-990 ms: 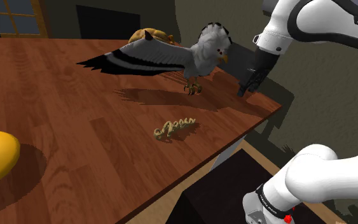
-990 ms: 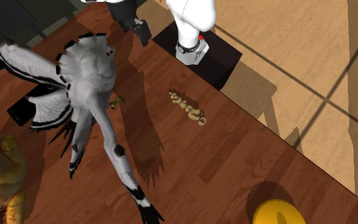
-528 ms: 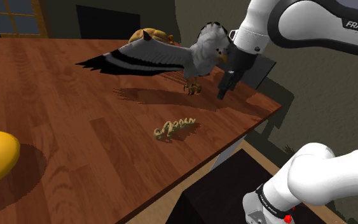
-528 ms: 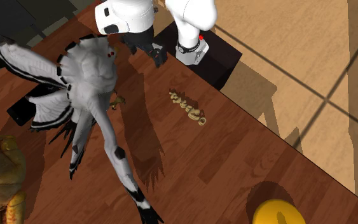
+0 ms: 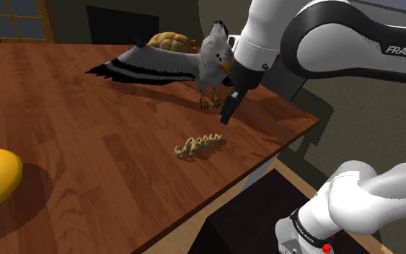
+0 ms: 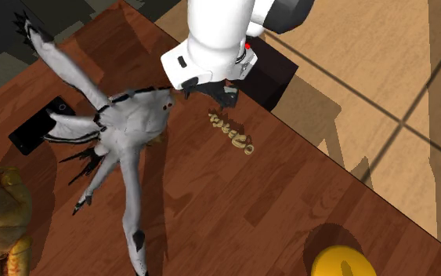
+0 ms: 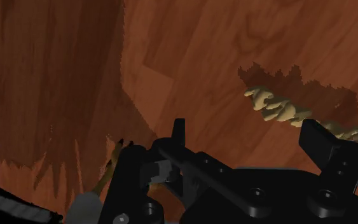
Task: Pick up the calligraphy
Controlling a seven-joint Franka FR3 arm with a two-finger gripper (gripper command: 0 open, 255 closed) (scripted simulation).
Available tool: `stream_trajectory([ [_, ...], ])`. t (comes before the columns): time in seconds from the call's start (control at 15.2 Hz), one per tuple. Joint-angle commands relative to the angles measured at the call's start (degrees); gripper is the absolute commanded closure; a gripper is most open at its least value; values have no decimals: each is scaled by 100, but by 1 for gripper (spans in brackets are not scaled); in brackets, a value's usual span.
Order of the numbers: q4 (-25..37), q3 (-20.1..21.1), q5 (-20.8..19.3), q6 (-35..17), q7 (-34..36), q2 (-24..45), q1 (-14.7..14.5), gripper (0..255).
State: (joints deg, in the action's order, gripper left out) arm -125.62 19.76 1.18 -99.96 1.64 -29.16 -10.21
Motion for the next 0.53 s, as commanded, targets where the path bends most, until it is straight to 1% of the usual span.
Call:
stream_trajectory([
  [0.0,94,267,-105,-127,63,282,-85,0],
  [0.26,351,801,-387,-353,242,750,-246,0],
  [0.46,558,1207,-674,-493,412,1135,-356,0],
])
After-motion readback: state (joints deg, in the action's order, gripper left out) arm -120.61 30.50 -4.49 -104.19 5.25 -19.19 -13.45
